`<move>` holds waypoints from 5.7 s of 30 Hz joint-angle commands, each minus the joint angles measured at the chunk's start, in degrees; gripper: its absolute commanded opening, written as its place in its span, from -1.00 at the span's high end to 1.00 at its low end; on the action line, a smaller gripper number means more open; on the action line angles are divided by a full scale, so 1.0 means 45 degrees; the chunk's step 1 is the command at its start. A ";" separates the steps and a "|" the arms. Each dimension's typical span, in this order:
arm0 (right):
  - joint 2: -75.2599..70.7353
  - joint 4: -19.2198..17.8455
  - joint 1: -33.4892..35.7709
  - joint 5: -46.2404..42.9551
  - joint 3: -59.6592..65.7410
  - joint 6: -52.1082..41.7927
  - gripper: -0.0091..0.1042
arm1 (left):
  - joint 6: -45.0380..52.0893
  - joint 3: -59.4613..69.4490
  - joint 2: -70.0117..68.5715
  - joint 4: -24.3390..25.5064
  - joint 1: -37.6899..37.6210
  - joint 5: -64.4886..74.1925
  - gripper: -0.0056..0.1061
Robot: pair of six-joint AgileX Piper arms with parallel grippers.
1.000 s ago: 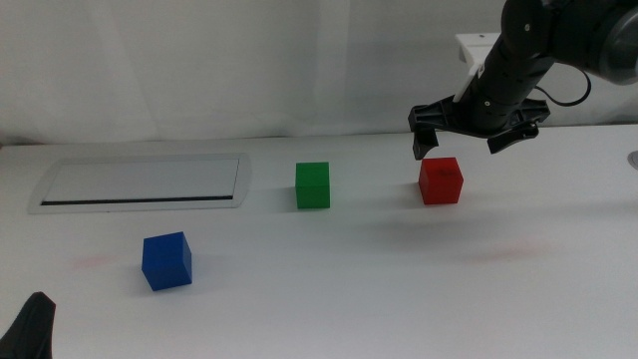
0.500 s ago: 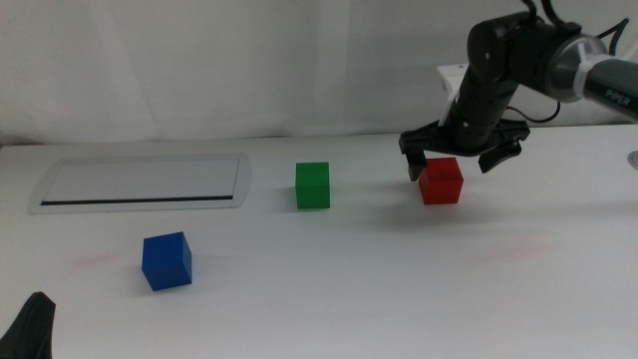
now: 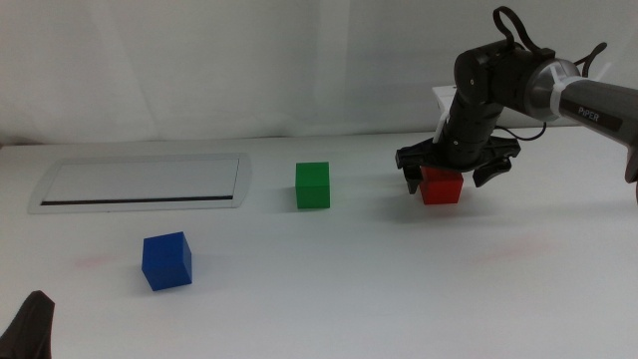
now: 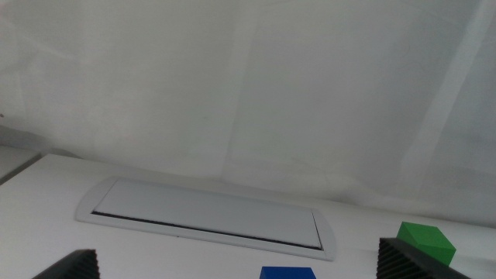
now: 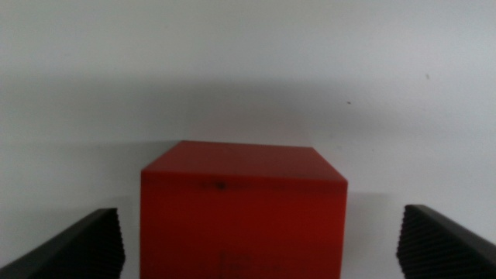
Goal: Stack red cubes first, then green, then blue cubes in a specific spot.
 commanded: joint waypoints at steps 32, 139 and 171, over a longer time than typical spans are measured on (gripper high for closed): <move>-0.2411 -0.0860 0.0955 0.1398 -0.0071 0.2439 0.88 | -0.0062 0.0494 -0.0028 -0.0050 -0.0075 -0.0222 -0.66; -2.0181 0.0100 -0.3439 -0.1487 1.1989 -0.3656 -0.46 | -0.0062 0.0494 -0.0028 -0.0050 -0.0075 -0.0128 -0.66; -2.7196 0.0386 -0.3439 -1.2801 2.4809 -0.2263 0.88 | -0.0062 0.0494 -0.0028 -0.0050 -0.0075 -0.0327 -0.66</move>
